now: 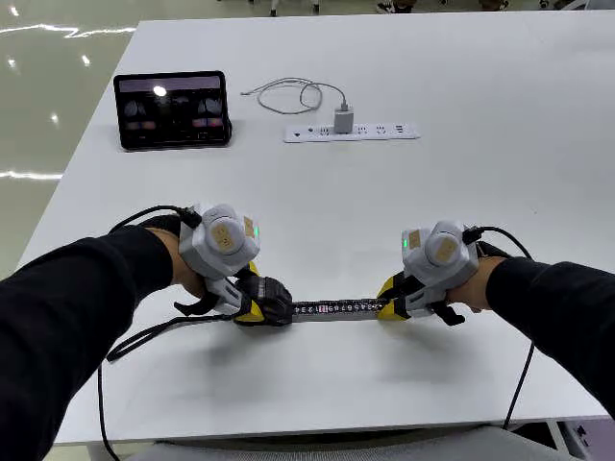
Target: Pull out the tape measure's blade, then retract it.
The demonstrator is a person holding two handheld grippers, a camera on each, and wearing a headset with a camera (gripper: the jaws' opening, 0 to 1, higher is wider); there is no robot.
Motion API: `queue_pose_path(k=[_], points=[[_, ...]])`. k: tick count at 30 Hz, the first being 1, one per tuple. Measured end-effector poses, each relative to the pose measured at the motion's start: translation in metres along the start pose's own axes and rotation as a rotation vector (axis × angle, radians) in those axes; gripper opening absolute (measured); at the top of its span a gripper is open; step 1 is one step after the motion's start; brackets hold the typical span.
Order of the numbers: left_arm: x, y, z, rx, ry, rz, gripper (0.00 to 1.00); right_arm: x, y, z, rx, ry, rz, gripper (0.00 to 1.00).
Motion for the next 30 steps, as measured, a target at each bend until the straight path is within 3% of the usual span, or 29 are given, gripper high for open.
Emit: queue_pose_path(k=[30], points=[[0.000, 0.001, 0.002, -0.007, 0.000, 0.000, 0.30, -0.012, 0.015, -0.005, 0.002, 0.001, 0.021, 0.10]])
Point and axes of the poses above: the centre of the closed fingertips' face, and the gripper's own axes: x roughly forward along the fingers, z roughly to its left, y roughly out of its underside, the point moved 10 cm from there along -x, roughly backward along the fingers, and after that the axes turned 15 degrees about y, right-handed, at the moved point
